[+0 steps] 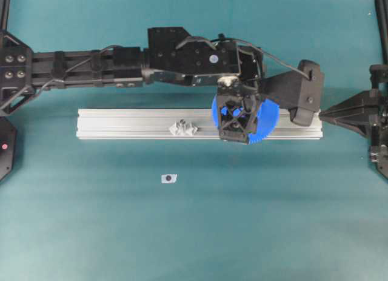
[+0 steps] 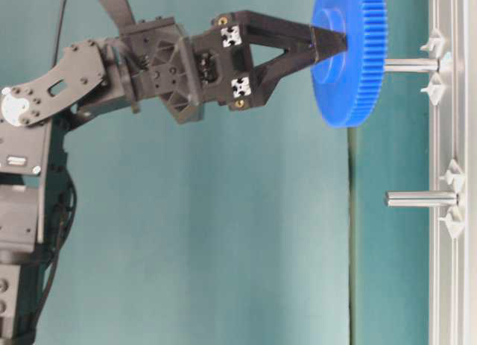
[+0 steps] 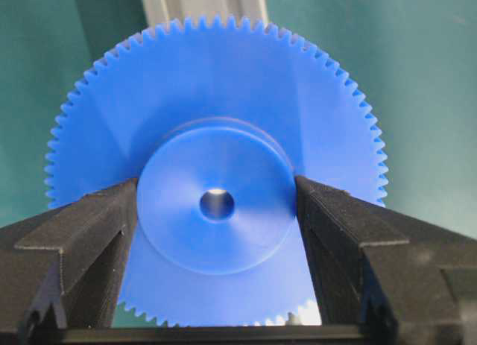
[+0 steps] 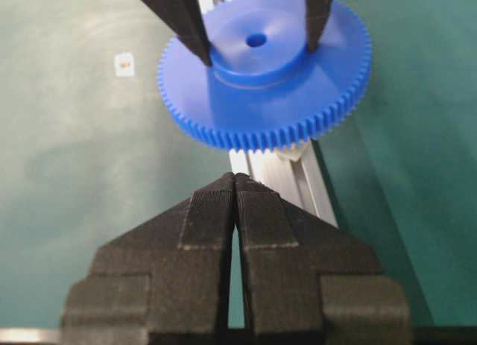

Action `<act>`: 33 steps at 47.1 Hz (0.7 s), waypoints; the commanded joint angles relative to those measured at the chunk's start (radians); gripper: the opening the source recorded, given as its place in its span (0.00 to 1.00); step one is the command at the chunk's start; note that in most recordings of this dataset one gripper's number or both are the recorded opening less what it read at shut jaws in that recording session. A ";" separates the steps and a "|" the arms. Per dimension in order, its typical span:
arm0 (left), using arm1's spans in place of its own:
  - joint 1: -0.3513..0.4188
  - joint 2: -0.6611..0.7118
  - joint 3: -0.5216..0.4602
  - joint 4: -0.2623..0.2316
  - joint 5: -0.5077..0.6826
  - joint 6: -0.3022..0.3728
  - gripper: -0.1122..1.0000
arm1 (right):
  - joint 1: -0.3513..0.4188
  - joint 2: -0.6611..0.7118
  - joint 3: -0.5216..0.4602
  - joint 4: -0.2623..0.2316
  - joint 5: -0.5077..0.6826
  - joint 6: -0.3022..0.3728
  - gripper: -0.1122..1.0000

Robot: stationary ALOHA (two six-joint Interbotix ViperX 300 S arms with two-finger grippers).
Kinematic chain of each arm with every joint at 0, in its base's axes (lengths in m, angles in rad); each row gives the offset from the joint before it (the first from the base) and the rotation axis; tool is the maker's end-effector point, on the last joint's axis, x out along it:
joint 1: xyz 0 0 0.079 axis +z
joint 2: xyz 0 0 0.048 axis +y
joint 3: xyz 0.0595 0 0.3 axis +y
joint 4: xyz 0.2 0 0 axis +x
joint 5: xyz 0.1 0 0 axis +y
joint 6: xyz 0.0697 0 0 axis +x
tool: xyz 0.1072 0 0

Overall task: Find the location of the shaft and insert the large gear.
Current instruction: 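Align the gear's center hole above the right metal shaft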

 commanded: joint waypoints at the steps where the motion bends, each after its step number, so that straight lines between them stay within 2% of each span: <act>1: 0.009 -0.023 -0.034 0.005 0.003 0.003 0.74 | -0.003 0.005 -0.009 0.000 -0.005 0.011 0.11; 33: 0.029 -0.003 0.009 0.005 0.020 -0.006 0.74 | -0.005 0.005 -0.008 0.000 -0.005 0.011 0.11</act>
